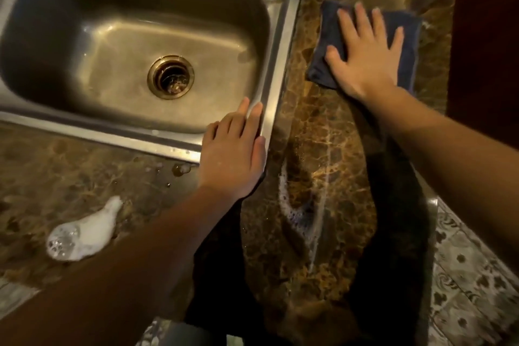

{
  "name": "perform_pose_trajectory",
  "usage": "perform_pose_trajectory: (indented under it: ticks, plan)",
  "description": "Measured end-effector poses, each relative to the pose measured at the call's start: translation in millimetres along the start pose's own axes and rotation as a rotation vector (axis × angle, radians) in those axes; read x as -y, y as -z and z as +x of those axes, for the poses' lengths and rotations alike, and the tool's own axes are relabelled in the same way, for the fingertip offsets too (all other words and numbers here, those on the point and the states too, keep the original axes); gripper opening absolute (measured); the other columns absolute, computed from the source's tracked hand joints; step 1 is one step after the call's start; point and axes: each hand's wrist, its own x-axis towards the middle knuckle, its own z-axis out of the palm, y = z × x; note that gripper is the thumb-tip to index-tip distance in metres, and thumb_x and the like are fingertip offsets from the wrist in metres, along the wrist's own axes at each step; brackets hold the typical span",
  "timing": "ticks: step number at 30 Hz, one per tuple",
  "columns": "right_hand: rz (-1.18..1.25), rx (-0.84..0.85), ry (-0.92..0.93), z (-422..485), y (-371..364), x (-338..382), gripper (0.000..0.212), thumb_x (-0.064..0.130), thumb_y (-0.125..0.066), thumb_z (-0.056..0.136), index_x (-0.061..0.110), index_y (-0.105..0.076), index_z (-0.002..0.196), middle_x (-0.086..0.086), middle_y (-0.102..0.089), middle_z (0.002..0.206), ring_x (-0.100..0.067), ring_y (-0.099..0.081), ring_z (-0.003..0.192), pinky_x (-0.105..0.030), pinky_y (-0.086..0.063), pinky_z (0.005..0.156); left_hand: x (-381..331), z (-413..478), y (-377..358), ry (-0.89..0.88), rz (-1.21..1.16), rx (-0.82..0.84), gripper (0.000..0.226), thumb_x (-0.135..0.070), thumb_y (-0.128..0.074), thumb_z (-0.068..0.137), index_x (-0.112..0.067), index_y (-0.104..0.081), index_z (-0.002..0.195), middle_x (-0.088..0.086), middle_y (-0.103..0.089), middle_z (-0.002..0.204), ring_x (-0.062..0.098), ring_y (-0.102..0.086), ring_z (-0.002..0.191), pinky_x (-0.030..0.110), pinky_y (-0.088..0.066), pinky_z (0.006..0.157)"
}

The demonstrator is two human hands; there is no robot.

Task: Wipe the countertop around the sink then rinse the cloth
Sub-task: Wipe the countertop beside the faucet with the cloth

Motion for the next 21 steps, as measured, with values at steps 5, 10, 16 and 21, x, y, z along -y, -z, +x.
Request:
perform_pose_trajectory:
  ticks: [5,10,16,21]
  plan:
    - [-0.017,0.018,0.122,-51.9,-2.8,25.1,0.070,0.054,-0.028,0.090,0.028,-0.017,0.154,-0.001,-0.011,0.162,-0.027,-0.005,0.149,-0.061,-0.002,0.114,-0.4,0.4,-0.9,-0.019,-0.032,-0.050,0.056,-0.033,-0.023,0.097,-0.013,-0.034,0.148,0.012,-0.038,0.152,0.027,-0.045,0.129,0.042,-0.036,0.102]
    - [-0.009,0.078,0.296,-190.2,-12.9,49.5,0.072,0.056,-0.034,0.088,0.027,-0.024,0.153,-0.002,-0.017,0.161,-0.027,-0.009,0.149,-0.062,-0.006,0.113,2.3,-0.9,-6.8,-0.024,-0.029,-0.092,0.056,-0.034,-0.024,0.097,-0.013,-0.039,0.146,0.012,-0.043,0.148,0.030,-0.052,0.124,0.043,-0.038,0.100]
    - [-0.073,0.220,0.425,-302.8,-12.2,21.9,0.086,0.071,-0.042,0.082,0.031,-0.018,0.154,-0.002,-0.013,0.162,-0.027,-0.003,0.149,-0.061,-0.006,0.113,4.6,-5.6,-6.7,-0.046,0.101,-0.025,0.072,-0.057,-0.026,0.091,-0.020,-0.022,0.153,0.011,-0.027,0.157,0.031,-0.037,0.136,0.046,-0.027,0.108]
    - [-0.155,0.261,0.704,-263.2,-2.5,-20.5,0.082,0.072,-0.039,0.084,0.034,-0.018,0.153,0.001,-0.009,0.163,-0.026,-0.002,0.150,-0.058,-0.003,0.115,6.5,-10.8,-10.3,-0.077,0.103,-0.055,0.069,-0.053,-0.034,0.092,-0.016,-0.032,0.150,0.016,-0.035,0.153,0.033,-0.041,0.133,0.048,-0.031,0.105]
